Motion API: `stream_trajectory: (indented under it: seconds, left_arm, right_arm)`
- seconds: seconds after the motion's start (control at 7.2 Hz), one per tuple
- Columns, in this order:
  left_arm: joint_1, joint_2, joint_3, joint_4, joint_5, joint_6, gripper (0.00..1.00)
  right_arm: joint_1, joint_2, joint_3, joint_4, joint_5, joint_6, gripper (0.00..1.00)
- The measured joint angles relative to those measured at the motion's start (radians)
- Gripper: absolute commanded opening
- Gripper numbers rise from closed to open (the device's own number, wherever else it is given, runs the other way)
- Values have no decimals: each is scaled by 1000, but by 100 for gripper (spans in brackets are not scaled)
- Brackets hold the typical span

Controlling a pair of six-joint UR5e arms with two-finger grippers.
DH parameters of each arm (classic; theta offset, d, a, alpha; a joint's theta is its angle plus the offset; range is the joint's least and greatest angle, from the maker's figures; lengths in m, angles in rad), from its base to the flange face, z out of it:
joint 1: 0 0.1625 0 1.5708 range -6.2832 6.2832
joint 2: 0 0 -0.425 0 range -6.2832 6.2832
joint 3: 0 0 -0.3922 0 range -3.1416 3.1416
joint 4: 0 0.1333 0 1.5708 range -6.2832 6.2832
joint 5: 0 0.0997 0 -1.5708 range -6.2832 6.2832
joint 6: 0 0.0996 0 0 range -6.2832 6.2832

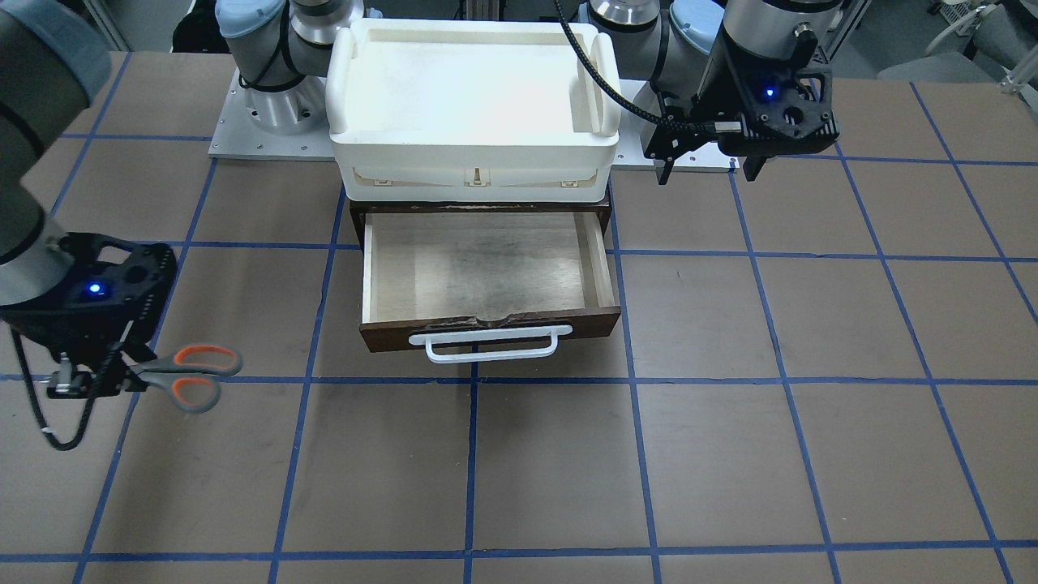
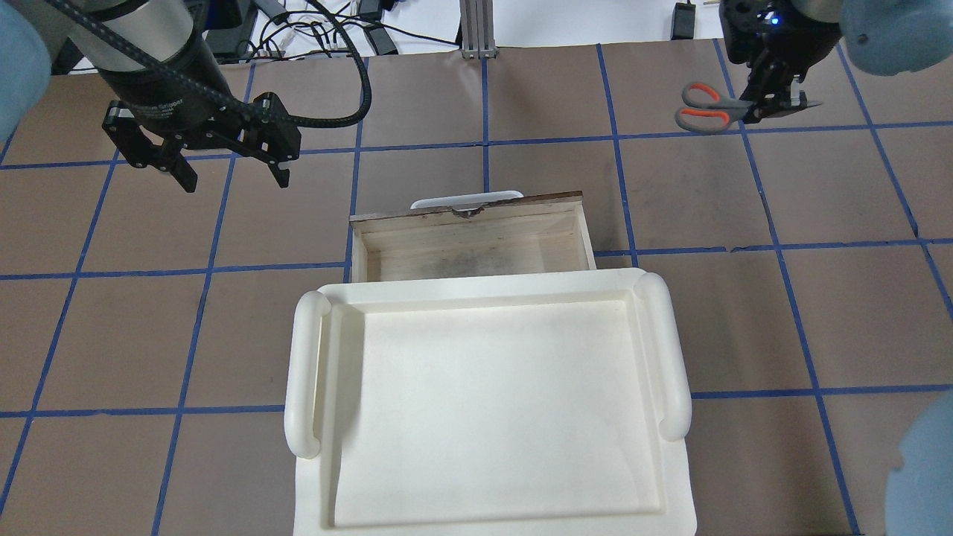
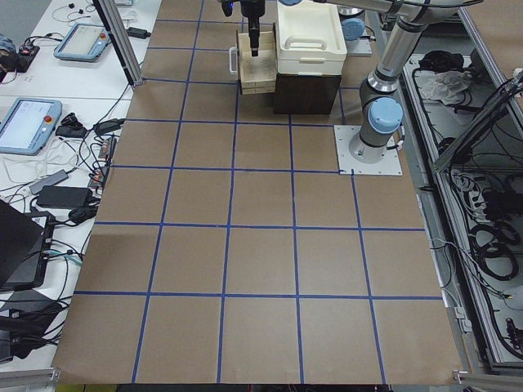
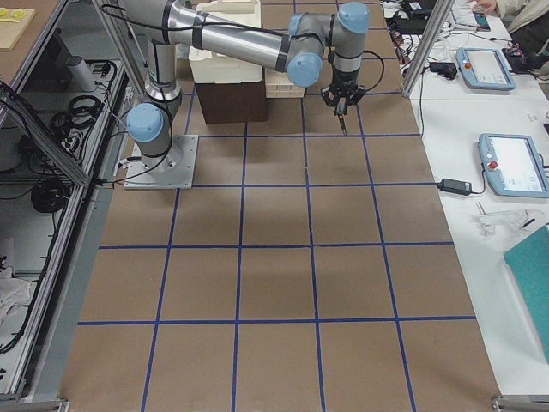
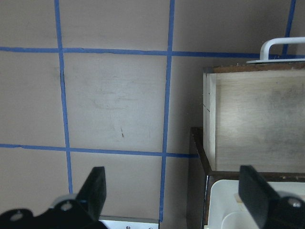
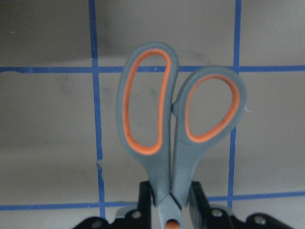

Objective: Put scissors in drawer and close it
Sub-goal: 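Carry the grey-and-orange scissors with the right gripper over the open drawer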

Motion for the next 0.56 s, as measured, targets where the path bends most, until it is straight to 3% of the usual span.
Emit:
stream_trajectory:
  seconds: [0.56]
  left_arm:
    - [0,0,-1,0,-1,-1,100]
  right_arm:
    - [274,-21,0,38,-3,79,0]
